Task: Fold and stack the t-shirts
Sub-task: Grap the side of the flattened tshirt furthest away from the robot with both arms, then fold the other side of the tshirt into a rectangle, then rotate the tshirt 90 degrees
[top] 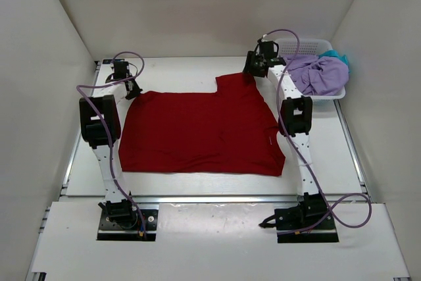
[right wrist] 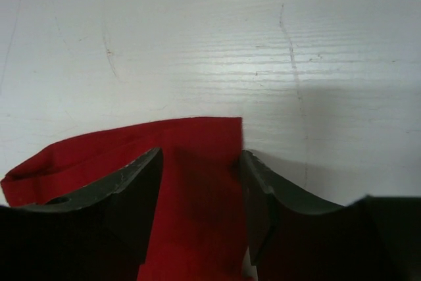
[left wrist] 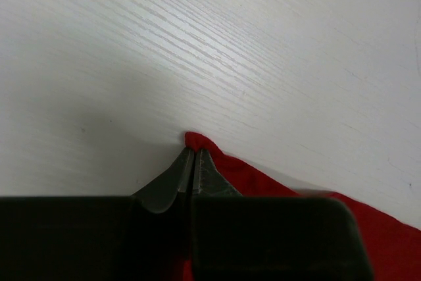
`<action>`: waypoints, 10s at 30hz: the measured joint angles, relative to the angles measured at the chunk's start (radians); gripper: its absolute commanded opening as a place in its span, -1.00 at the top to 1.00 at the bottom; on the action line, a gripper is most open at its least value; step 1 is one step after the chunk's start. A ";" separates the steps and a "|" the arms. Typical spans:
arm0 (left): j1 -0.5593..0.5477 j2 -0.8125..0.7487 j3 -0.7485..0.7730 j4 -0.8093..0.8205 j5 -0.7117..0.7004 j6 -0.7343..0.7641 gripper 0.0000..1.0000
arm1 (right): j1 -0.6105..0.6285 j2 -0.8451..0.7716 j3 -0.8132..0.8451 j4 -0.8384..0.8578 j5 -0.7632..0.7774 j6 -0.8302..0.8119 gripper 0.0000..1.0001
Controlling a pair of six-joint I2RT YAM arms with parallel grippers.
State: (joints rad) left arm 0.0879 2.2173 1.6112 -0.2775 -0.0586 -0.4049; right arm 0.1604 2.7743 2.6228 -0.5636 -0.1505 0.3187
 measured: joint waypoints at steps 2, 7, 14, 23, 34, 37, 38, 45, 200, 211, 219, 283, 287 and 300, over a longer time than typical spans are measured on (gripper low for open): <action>0.000 0.000 0.000 0.000 0.005 -0.003 1.00 | -0.004 0.000 -0.005 -0.003 -0.019 0.010 0.07; 0.003 0.000 0.000 0.002 0.015 -0.006 1.00 | -0.016 0.000 -0.017 0.013 -0.071 0.033 0.41; 0.003 0.000 0.000 0.002 0.021 -0.011 1.00 | -0.018 0.014 0.017 -0.024 -0.095 0.054 0.98; 0.015 -0.063 -0.085 0.036 0.051 -0.035 1.00 | 0.014 -0.003 0.160 -0.183 -0.090 -0.008 1.00; 0.075 -0.326 -0.282 0.124 0.121 -0.086 1.00 | 0.100 -0.214 -0.002 -0.483 -0.007 -0.105 1.00; 0.077 -0.351 -0.300 0.126 0.138 -0.095 1.00 | 0.124 -0.350 -0.134 -0.489 0.021 -0.124 1.00; 0.077 -0.354 -0.303 0.129 0.142 -0.097 1.00 | 0.132 -0.397 -0.187 -0.472 0.032 -0.129 1.00; 0.085 -0.406 -0.393 0.143 0.161 -0.106 1.00 | 0.174 -0.816 -0.828 -0.256 0.050 -0.138 1.00; -0.940 -0.616 -0.906 0.444 0.231 -0.290 0.27 | 0.237 -1.577 -2.054 0.333 -0.056 0.160 0.74; -0.977 -0.615 -0.927 0.439 0.166 -0.333 0.10 | 0.180 -1.530 -2.065 0.431 -0.099 0.176 0.71; -0.982 -0.555 -0.909 0.476 0.169 -0.374 0.15 | 0.179 -1.530 -2.087 0.483 -0.130 0.179 0.71; -0.544 -0.339 -0.684 0.495 0.314 -0.378 0.06 | -0.161 -1.183 -1.842 0.624 -0.193 0.179 0.99; -0.506 -0.340 -0.714 0.545 0.338 -0.393 0.07 | -0.193 -1.158 -1.847 0.623 -0.184 0.187 0.95; -0.493 -0.396 -0.764 0.566 0.355 -0.399 -0.03 | -0.176 -1.181 -1.849 0.577 -0.146 0.202 0.43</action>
State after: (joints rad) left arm -0.4049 1.8210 0.8471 0.2890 0.2962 -0.8036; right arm -0.0154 1.5932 0.7738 0.0135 -0.2962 0.5209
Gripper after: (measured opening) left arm 0.511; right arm 0.265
